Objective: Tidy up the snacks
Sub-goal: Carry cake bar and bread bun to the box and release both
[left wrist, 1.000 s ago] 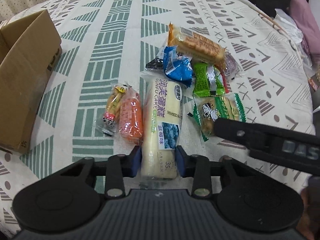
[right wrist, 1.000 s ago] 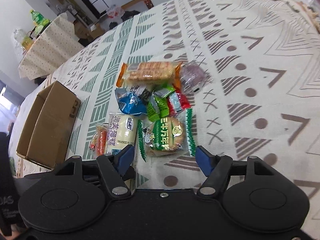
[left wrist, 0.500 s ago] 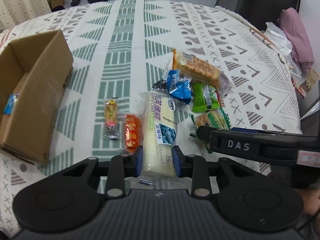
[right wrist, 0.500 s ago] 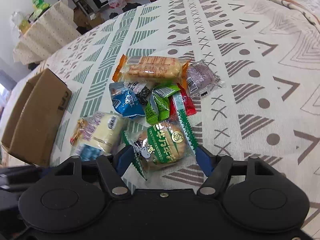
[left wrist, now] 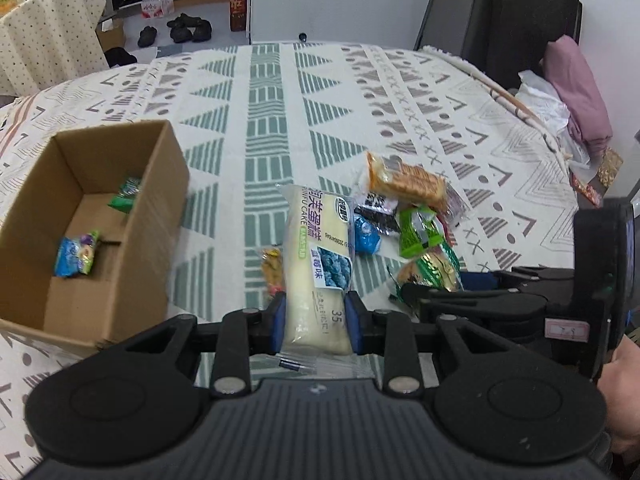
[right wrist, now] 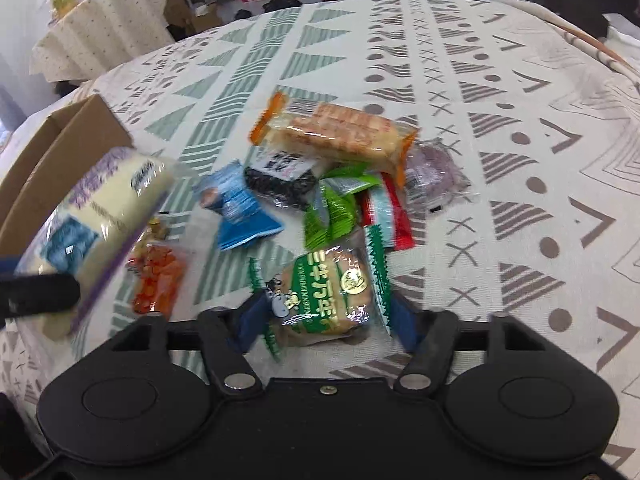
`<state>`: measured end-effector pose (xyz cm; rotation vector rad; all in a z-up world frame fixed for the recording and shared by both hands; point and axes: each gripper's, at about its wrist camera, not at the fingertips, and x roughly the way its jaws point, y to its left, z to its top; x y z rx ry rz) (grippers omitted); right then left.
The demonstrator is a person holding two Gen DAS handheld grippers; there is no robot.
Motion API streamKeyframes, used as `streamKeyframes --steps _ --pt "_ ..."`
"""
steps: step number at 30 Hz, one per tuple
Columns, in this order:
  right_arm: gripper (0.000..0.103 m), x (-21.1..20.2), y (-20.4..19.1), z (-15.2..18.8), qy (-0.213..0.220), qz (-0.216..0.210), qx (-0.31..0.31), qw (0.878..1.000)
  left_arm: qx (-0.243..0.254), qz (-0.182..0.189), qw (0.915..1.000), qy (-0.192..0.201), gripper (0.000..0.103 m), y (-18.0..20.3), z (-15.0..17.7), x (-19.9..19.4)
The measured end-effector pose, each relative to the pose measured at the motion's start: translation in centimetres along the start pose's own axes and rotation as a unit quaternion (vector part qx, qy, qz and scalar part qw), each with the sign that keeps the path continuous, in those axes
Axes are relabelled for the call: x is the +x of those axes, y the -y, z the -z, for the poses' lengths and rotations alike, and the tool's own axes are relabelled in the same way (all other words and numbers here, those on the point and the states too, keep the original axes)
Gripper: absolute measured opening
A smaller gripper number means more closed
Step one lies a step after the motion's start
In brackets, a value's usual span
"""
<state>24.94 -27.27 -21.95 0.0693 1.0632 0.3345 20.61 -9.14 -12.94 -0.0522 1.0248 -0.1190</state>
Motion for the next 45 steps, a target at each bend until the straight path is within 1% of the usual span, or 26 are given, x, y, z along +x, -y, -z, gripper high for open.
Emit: streamKeyframes --steps 2,5,9,12,21,29,34,38,41,43,45 --pt "0.057 -0.7 -0.2 0.0 0.006 -0.007 0.001 1.0 0.001 0.002 0.9999 0.012 0.03 -0.6 -0.2 -0.5" --pt "0.057 -2.4 -0.5 -0.2 0.028 -0.01 0.009 1.0 -0.012 0.008 0.9994 0.03 0.03 -1.6 -0.5 -1.2" --pt "0.057 -4.8 -1.8 -1.0 0.061 -0.006 -0.001 0.998 -0.021 0.002 0.9982 0.056 0.03 -2.7 -0.9 -2.4" --pt "0.057 -6.1 -2.7 -1.5 0.076 -0.011 0.004 0.997 -0.029 0.003 0.997 0.072 0.03 -3.5 -1.2 -3.4" --pt "0.057 -7.6 -6.7 -3.1 0.101 -0.013 -0.009 0.995 -0.059 -0.004 0.9928 0.105 0.03 -6.3 -1.5 -5.1" --pt "0.057 -7.4 -10.9 -4.3 0.109 -0.024 -0.039 0.993 -0.063 -0.026 0.9915 0.111 0.03 -9.3 -1.8 -5.8" --pt "0.057 -7.3 -13.4 -5.1 0.115 -0.031 -0.05 0.992 -0.083 -0.031 0.9897 0.112 0.03 -11.7 -2.0 -5.9" --pt "0.057 -7.1 -15.7 -5.9 0.12 -0.03 -0.071 0.99 -0.095 -0.045 0.9874 0.119 0.03 -13.5 -2.2 -6.0" --pt "0.057 -6.7 -17.4 -6.5 0.122 -0.035 -0.085 0.988 -0.109 -0.054 0.9857 0.116 0.03 -14.8 -2.3 -5.6" --pt "0.057 -6.3 -18.5 -7.0 0.122 -0.038 -0.093 0.987 -0.12 -0.048 0.9854 0.111 0.03 -15.6 -2.2 -5.2" --pt "0.058 -5.8 -19.3 -7.3 0.12 -0.04 -0.1 0.987 -0.125 -0.051 0.9849 0.108 0.03 -16.1 -2.2 -4.8"
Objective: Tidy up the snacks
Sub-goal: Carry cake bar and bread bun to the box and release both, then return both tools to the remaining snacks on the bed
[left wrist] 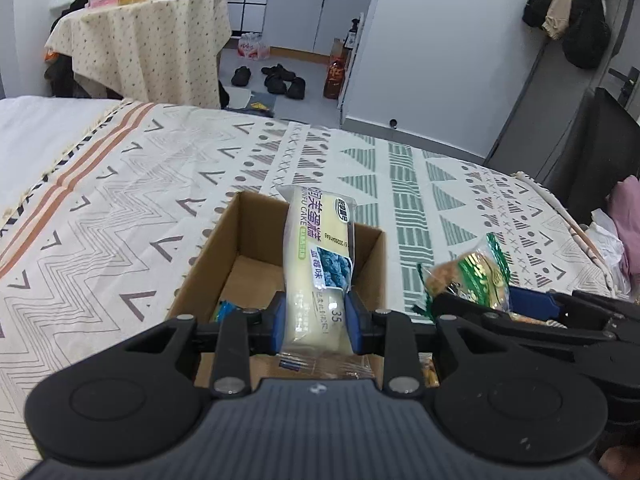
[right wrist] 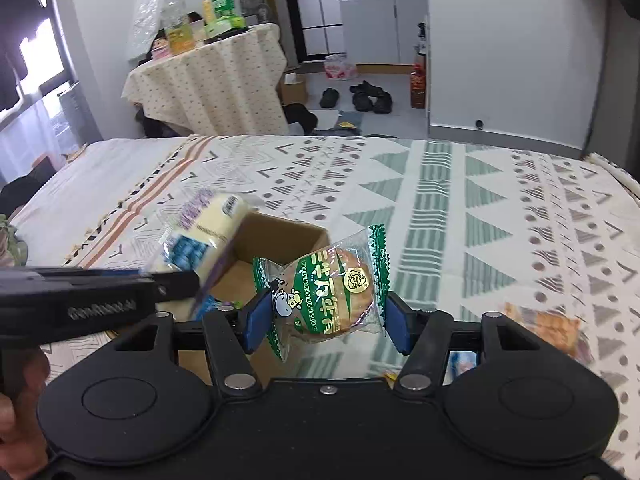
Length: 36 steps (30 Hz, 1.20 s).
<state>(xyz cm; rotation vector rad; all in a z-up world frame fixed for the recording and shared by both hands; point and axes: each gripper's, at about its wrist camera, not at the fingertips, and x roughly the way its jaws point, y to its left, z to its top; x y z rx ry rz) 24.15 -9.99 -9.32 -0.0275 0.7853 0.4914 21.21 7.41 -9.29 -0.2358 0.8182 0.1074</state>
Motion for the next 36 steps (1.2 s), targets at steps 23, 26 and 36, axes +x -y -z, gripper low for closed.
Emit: streamKeyframes --steps 23,26,36 --pt "0.063 3.2 -1.6 -2.2 -0.016 -0.034 0.038 0.999 -0.051 -0.08 0.9955 -0.011 0.077 -2.7 0.2 1.2" --pt "0.074 3.0 -1.7 -2.4 -0.017 -0.041 0.035 0.998 -0.042 -0.083 0.9956 -0.009 0.08 -2.3 0.2 1.2" --pt "0.083 0.3 1.5 -0.7 -0.019 0.0 0.046 0.999 -0.019 -0.093 0.9954 -0.016 0.089 -0.6 0.6 1.4"
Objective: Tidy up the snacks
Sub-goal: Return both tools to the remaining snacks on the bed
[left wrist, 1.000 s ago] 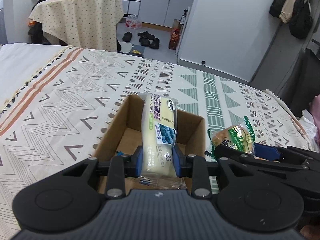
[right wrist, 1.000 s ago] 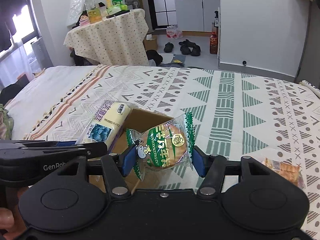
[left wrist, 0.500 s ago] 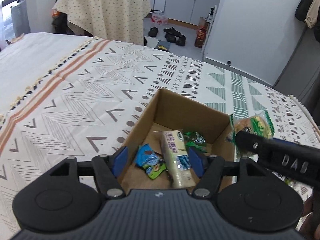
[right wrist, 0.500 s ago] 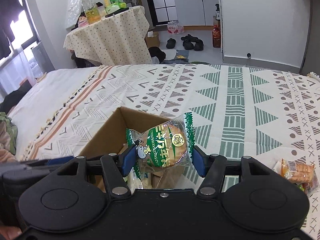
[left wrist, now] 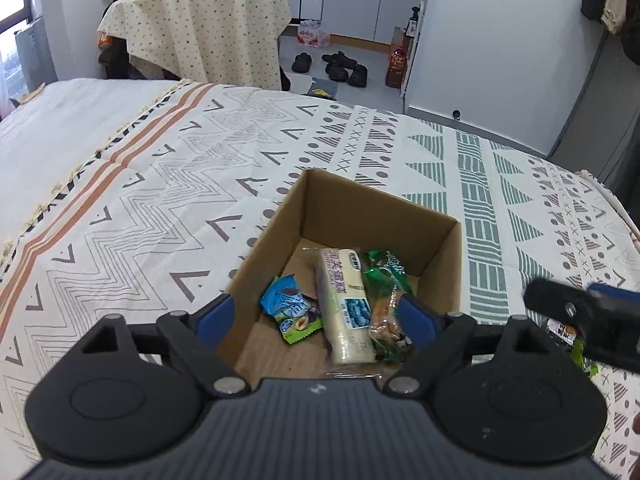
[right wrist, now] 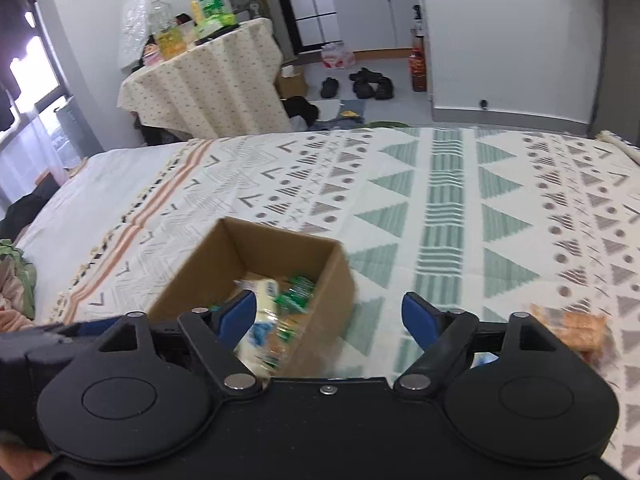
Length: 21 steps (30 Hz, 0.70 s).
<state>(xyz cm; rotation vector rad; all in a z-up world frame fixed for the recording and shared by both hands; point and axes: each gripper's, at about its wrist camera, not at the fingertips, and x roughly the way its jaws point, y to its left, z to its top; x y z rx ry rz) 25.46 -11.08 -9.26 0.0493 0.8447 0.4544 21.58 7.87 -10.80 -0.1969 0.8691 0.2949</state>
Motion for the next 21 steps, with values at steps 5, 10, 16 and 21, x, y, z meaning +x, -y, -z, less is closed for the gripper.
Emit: streamKeyframes --steps 5,10,16,21 --pt "0.085 -1.2 1.6 1.5 -0.005 0.024 -0.011 1.0 0.017 0.001 0.9998 0.014 0.097 1.2 0.3 -0.6" --pt "0.09 -2.5 3.5 2.7 -0.004 0.042 -0.012 0.999 0.043 0.009 0.9986 0.028 0.103 2.9 0.8 -1.4" --pt "0.094 -4.0 6.1 4.1 0.002 0.058 0.002 0.998 0.068 0.03 0.9965 0.038 0.103 5.0 1.4 -2.4" --pt "0.095 -5.1 8.3 5.4 0.007 0.065 0.017 0.998 0.089 0.044 0.9941 0.043 0.103 6.9 2.1 -3.0"
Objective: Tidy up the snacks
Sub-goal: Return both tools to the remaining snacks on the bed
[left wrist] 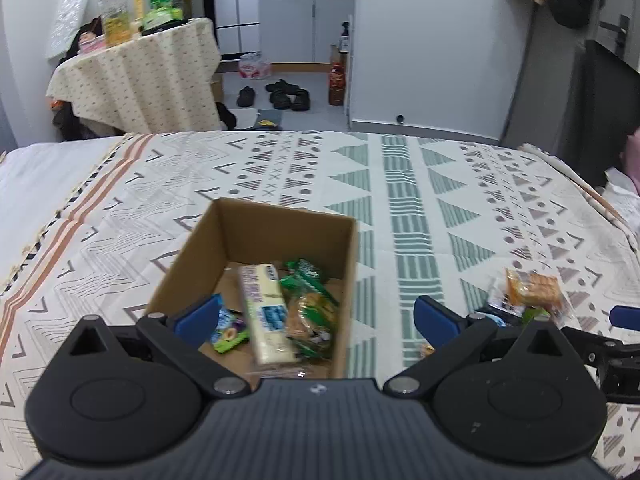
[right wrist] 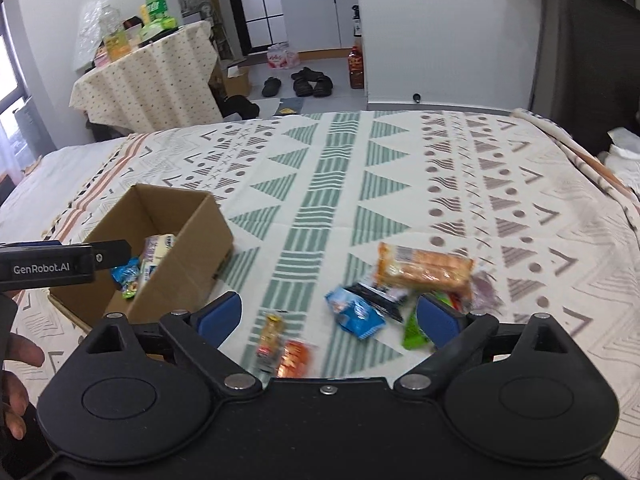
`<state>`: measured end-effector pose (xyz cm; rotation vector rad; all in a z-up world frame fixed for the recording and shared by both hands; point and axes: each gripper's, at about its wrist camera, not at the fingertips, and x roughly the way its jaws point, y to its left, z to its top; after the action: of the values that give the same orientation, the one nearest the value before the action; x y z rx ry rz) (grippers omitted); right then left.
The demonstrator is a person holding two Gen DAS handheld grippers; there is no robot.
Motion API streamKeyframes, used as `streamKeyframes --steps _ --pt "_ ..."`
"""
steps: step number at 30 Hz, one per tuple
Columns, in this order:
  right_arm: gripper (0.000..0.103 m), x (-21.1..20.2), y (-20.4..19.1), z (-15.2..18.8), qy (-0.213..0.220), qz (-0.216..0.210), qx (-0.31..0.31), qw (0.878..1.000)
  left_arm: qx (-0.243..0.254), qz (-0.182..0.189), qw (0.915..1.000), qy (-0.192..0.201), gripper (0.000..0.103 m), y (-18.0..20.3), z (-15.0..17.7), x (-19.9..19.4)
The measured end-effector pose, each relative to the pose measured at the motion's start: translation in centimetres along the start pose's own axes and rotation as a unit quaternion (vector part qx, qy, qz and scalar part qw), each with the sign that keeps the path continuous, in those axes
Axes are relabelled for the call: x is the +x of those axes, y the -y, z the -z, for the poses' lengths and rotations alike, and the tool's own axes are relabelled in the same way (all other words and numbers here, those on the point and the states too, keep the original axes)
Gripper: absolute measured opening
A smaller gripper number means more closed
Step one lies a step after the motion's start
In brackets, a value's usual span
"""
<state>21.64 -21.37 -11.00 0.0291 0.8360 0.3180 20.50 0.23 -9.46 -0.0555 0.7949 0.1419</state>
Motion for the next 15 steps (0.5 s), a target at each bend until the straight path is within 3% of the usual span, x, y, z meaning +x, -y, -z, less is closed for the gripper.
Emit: streamKeyframes --steps 11,15 --pt "0.095 -1.1 3.6 2.1 0.011 0.009 0.015 1.0 0.011 0.04 0.9988 -0.027 0.103 3.9 0.8 -0.2" --pt "0.093 -0.6 4.9 3.0 0.017 0.014 0.036 0.999 0.021 0.03 0.9992 -0.019 0.103 5.6 1.4 -0.5"
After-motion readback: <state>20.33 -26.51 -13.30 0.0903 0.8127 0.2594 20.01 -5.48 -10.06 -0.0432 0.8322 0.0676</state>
